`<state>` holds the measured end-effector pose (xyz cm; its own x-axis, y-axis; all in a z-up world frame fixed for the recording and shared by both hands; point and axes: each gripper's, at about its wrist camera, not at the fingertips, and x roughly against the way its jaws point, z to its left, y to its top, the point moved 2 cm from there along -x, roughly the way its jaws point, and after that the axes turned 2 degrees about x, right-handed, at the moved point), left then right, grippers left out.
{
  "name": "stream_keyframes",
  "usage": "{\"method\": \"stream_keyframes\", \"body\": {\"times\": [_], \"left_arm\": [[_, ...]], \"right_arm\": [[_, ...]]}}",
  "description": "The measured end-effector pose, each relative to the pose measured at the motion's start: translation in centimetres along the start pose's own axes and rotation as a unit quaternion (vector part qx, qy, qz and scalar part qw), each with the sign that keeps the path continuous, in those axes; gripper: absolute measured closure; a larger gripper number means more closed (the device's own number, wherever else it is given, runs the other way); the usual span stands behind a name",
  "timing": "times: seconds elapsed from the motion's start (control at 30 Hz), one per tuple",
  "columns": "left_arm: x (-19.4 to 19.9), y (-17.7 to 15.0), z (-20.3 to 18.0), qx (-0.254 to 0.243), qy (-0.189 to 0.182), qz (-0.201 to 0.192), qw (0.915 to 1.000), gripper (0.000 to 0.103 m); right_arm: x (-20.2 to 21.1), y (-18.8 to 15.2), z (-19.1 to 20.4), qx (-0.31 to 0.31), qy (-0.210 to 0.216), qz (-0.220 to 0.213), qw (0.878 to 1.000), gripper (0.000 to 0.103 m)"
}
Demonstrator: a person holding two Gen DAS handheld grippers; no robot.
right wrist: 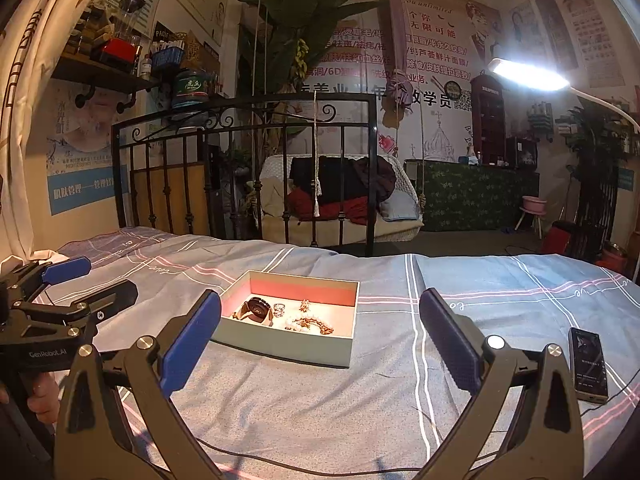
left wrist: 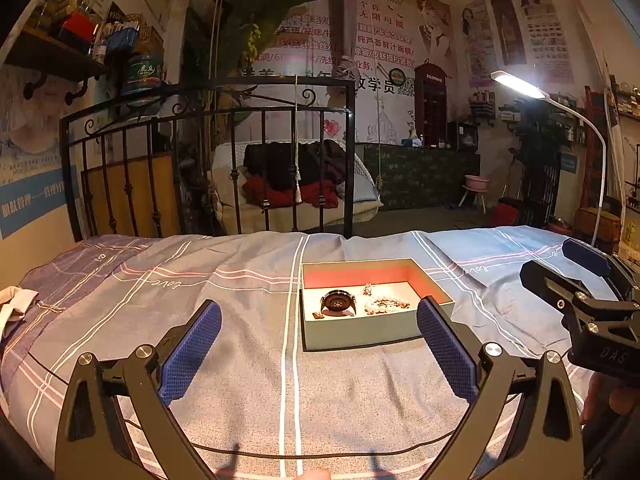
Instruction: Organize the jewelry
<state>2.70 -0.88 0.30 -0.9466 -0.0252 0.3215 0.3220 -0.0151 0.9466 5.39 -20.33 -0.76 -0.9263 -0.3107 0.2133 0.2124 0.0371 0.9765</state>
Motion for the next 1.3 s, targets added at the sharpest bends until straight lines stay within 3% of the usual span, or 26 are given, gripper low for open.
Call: {"method": "stream_keyframes", "body": {"times": [1.3], "left_arm": [[-0.51, 0.48, -0.41, -0.001, -0.003, 0.002, 1.0000, 0.007]], "right_arm": [[-0.05, -0.07, -0.12, 0.002, -0.003, 0.004, 1.000, 0.005]]}}
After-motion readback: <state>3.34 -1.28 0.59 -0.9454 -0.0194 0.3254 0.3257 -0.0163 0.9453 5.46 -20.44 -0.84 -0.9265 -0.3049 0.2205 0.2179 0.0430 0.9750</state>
